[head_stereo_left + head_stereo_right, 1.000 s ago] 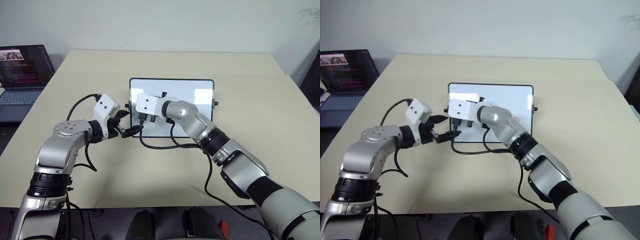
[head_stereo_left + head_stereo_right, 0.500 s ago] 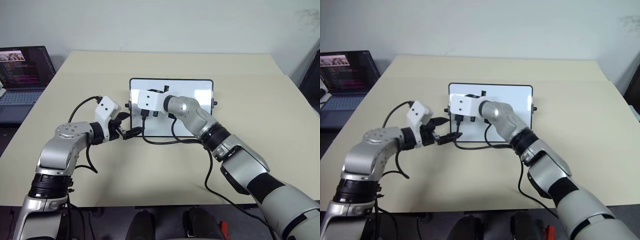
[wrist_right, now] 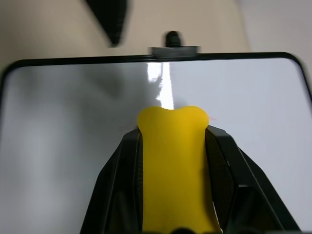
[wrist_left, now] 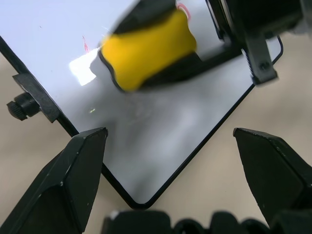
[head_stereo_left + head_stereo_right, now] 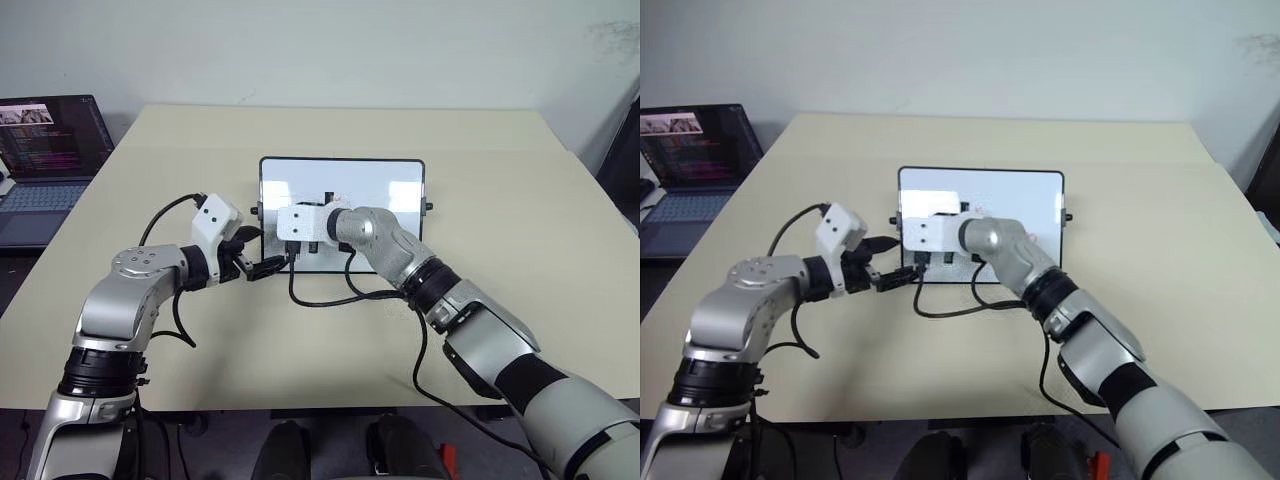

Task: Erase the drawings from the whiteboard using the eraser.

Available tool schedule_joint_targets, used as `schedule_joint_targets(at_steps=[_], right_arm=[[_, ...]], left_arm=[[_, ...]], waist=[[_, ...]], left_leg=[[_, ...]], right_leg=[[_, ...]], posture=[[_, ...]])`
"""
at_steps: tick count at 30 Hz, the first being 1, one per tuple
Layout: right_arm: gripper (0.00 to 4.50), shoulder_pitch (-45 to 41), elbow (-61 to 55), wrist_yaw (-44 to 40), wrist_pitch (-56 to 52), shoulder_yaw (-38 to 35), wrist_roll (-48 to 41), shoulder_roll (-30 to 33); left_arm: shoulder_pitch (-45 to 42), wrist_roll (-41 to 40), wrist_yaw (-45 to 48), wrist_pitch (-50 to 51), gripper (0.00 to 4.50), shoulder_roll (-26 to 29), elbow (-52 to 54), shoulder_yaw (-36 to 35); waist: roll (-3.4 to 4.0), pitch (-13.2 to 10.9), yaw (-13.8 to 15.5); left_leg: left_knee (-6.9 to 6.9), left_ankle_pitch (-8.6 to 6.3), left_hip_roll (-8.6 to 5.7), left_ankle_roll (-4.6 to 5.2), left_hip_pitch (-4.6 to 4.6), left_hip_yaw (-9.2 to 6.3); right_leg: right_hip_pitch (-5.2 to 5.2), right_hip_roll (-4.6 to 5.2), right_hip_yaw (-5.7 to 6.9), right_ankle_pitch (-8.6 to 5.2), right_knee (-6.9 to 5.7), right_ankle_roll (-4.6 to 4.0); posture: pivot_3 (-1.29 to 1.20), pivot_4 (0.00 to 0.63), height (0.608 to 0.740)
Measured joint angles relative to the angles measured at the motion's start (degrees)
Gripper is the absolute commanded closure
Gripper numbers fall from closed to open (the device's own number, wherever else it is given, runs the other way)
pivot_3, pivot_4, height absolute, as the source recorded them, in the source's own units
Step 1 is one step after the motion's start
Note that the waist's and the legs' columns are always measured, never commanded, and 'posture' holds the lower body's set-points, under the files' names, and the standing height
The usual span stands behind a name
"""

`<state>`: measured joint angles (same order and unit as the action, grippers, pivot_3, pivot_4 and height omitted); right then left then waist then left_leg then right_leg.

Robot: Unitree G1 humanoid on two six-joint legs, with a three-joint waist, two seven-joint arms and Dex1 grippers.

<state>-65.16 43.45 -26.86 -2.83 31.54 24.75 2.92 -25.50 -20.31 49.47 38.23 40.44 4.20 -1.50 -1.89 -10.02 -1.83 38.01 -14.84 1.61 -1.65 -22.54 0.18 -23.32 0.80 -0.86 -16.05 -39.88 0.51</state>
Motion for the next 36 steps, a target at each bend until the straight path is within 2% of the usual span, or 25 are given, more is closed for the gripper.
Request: schedule_joint_targets(at_steps=[6,16,22,31,34,36], right_arm=[[3.12,-1.7,2.72,3.04,0.44,-2.24,-0.03,-2.06],[3.12,-1.1,2.83,-3.01,-0.94,-2.34,-0.22,-3.07],[3.13,-1.11,1.19,-2.9,-1.48,-3.71,-0.28,-0.78],[3.13,4.97,-7.73,-11.46,-3.01,1.12,1.66,3.49],[3.13,5.25,-8.31,-11.62,-3.15,1.66,2.47,3.53],[3.13,4.53,-6.95,-7.39,-2.06,1.47,2.83,2.58]], left_arm=[[0.0,0.02,0.06,-0.02,0.0,0.0,0.0,0.06],[0.0,0.02,0.14,-0.02,0.0,0.0,0.01,0.09],[-0.04,0.05,0.26,-0.11,0.0,0.0,0.0,0.2],[-1.47,0.28,1.21,-1.1,0.0,0.0,-0.52,1.28],[-1.95,0.37,1.2,-1.23,0.0,0.0,-0.69,1.28],[-2.0,0.53,1.2,-1.26,0.0,0.0,-1.81,1.28]], waist=[[0.0,0.0,-0.07],[0.0,0.0,-0.01],[0.01,-0.01,0.11],[-0.01,0.01,0.05],[-0.01,0.01,0.04],[-0.01,0.01,-0.02]], left_leg=[[-0.06,-0.01,0.02,-0.01,-0.16,0.01],[-0.04,0.0,0.02,-0.01,-0.22,-0.03],[-0.03,0.0,-0.01,-0.01,-0.21,-0.04],[-0.03,0.01,0.0,0.0,0.14,-0.04],[-0.03,0.05,0.01,0.04,0.19,-0.05],[-0.03,0.05,0.04,0.04,0.19,-0.03]], right_leg=[[-0.14,0.0,0.0,-0.05,0.08,-0.08],[-0.21,0.0,0.03,-0.05,0.01,-0.09],[-0.2,0.01,0.04,-0.05,0.0,-0.09],[0.09,-0.02,0.03,-0.06,-0.03,-0.08],[0.13,-0.06,0.02,-0.06,-0.06,-0.08],[0.11,-0.07,0.01,-0.05,-0.07,-0.09]], posture=[[0.0,0.15,0.74],[0.0,0.15,0.74],[0.0,0.15,0.74],[0.0,0.15,0.74],[0.0,0.15,0.74],[0.0,0.15,0.74]])
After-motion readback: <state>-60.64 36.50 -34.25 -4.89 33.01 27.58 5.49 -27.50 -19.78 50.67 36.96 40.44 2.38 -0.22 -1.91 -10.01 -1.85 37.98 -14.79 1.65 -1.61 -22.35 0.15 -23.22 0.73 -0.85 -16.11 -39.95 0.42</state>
